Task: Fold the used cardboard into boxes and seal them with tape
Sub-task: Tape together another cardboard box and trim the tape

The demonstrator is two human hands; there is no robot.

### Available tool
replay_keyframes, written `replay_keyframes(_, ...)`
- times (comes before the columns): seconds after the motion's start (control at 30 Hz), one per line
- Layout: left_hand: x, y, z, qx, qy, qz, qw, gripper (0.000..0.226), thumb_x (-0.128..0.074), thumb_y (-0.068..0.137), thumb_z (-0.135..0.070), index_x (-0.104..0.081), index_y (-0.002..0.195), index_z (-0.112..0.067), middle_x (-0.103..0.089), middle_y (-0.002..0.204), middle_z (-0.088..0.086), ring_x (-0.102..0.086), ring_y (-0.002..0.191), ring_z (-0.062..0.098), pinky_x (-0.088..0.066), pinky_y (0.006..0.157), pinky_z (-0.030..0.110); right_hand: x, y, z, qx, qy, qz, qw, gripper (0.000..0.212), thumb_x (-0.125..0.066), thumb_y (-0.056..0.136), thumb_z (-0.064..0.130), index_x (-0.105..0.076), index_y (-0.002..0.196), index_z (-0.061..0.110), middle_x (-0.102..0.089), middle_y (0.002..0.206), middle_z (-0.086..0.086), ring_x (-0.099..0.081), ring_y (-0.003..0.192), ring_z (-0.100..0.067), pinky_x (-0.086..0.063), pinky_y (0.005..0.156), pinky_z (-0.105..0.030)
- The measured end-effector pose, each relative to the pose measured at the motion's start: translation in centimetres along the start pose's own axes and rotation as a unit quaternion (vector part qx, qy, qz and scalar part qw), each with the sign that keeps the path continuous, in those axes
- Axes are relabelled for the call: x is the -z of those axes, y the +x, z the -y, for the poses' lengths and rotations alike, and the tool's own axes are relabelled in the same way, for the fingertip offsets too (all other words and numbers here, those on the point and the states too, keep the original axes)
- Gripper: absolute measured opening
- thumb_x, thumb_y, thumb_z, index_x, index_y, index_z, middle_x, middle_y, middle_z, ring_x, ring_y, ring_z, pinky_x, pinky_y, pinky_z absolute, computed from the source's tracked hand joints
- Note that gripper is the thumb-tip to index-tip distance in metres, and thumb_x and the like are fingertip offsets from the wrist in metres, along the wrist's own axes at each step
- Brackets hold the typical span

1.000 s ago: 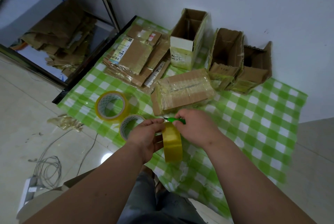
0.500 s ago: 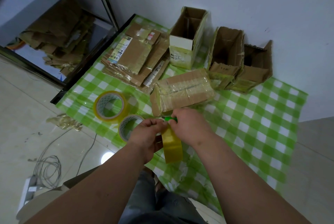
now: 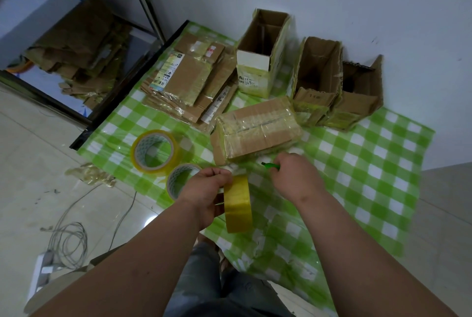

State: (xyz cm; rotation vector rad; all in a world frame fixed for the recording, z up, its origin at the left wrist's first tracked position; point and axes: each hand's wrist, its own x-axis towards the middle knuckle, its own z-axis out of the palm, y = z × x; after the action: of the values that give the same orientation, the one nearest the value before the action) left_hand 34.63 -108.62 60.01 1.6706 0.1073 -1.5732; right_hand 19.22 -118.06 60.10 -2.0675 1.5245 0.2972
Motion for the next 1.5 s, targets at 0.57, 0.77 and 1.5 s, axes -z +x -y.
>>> replay_keyframes(0.57, 0.0, -0.4, -0.1, 0.008, 0.018, 0.015, 1.000, 0.010, -0.064, 0.092, -0.007, -0.063, 0.089, -0.017, -0.066, 0.084, 0.006, -0.062, 0.071, 0.024, -0.051, 0.060, 0.032, -3.5, -1.3, 3.4, -0.125, 0.476, 0.078, 0.867, 0.011, -0.074, 0.085, 0.025, -0.070, 0.091, 0.017, -0.071, 0.097, 0.000, -0.065, 0.096, -0.018, -0.050, 0.084, -0.034)
replay_keyframes(0.77, -0.3, -0.8, 0.0, -0.001, 0.035, 0.016, 0.999, 0.006, -0.067, 0.091, -0.010, -0.064, 0.093, -0.015, -0.068, 0.085, 0.005, -0.064, 0.069, 0.021, -0.052, 0.057, 0.029, -3.6, -0.8, 4.1, -0.110, 0.480, 0.078, 0.867, 0.012, -0.068, 0.089, 0.013, -0.064, 0.077, 0.014, -0.067, 0.081, 0.000, -0.061, 0.078, -0.016, -0.049, 0.073, -0.032)
replay_keyframes(1.5, 0.2, 2.6, -5.1, -0.374, 0.650, -0.113, 0.652, 0.065, -0.069, 0.087, -0.039, -0.038, 0.145, -0.039, -0.039, 0.132, 0.003, -0.053, 0.116, 0.027, -0.051, 0.081, 0.041, -3.8, -1.5, 1.8, -0.096, 0.480, 0.022, 0.872, 0.019, -0.064, 0.094, 0.022, -0.061, 0.075, 0.024, -0.063, 0.080, 0.004, -0.057, 0.078, -0.014, -0.044, 0.071, -0.029)
